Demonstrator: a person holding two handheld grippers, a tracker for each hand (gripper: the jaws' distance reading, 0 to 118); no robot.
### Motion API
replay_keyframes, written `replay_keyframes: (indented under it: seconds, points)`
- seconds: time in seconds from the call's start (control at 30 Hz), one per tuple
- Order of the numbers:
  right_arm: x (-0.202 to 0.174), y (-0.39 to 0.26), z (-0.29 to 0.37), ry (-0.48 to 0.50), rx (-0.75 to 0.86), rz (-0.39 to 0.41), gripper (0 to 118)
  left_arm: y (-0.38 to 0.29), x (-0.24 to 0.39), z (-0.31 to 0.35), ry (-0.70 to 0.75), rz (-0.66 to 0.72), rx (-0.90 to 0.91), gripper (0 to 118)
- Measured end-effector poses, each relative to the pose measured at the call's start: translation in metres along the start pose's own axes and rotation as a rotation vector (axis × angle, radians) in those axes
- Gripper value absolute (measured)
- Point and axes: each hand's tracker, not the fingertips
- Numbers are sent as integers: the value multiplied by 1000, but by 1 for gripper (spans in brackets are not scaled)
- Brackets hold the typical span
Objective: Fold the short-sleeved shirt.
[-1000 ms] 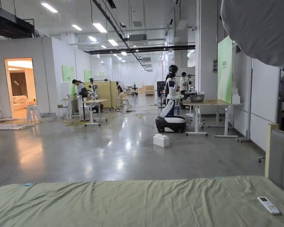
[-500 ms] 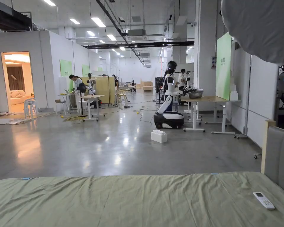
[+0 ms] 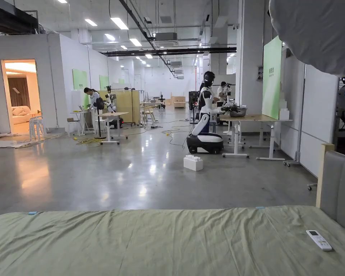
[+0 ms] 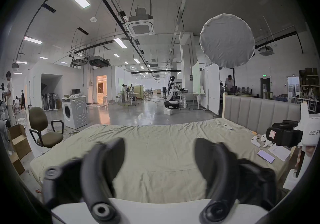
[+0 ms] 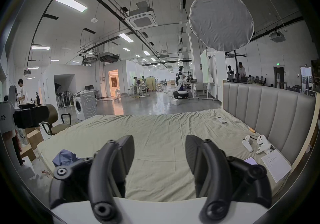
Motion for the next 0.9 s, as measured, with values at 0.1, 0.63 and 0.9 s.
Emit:
replay_keyframes:
  seconds: [0.1,0.63,0.9]
  points:
    - [-3,1,0,-4,-8,21,107,0,0,3,-2,-6,22,102]
    - [-11,-1,0,41,26,71,118,2,5,4,-32,-19,24,118]
    - [-12,-2,-1,25,24,86,118,3,5,5,-56,-9,34,118]
